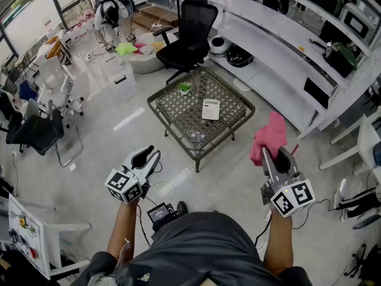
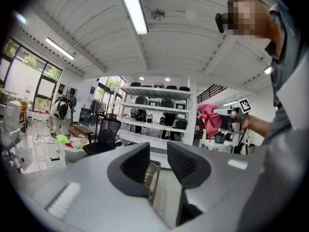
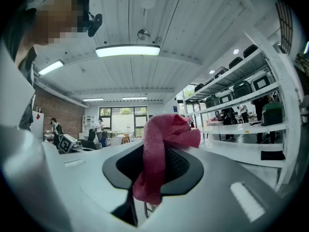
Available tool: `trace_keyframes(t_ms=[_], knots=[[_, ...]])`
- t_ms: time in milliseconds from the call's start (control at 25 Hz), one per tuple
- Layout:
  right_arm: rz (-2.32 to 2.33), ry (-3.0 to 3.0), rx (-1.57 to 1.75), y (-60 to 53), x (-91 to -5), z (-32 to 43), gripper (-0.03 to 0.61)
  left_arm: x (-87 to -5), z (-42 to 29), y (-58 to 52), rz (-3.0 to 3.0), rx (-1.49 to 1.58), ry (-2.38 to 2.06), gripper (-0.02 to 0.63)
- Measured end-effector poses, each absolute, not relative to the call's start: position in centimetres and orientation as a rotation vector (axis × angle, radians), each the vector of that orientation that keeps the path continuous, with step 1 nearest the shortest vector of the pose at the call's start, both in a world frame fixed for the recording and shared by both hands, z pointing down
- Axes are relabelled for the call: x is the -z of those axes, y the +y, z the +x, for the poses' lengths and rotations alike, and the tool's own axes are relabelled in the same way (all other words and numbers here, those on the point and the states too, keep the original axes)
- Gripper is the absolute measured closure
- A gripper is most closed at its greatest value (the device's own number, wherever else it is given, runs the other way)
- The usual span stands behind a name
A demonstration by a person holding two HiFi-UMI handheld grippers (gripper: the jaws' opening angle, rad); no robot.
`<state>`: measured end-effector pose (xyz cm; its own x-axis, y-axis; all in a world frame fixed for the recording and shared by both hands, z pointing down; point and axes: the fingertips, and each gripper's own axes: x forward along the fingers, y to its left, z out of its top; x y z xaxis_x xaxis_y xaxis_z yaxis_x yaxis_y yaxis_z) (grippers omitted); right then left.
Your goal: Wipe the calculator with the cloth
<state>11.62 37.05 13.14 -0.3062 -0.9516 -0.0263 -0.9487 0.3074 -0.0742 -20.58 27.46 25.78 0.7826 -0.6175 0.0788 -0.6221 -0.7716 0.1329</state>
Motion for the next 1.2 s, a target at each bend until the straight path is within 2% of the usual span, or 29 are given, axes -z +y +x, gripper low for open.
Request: trace_keyframes(t_ms=[920, 1200], knots=[[-1.881, 2.410, 0.155, 33.2, -14.4, 7.8, 0.492, -26.8, -24.7, 23.2, 2.790, -0.018, -0.941, 0.443], [-1.920, 2.340, 0.182, 31.8, -14.1, 7.1, 0.492, -27.6, -23.9, 20.9, 2.811, -0.012, -0.835, 0.443]])
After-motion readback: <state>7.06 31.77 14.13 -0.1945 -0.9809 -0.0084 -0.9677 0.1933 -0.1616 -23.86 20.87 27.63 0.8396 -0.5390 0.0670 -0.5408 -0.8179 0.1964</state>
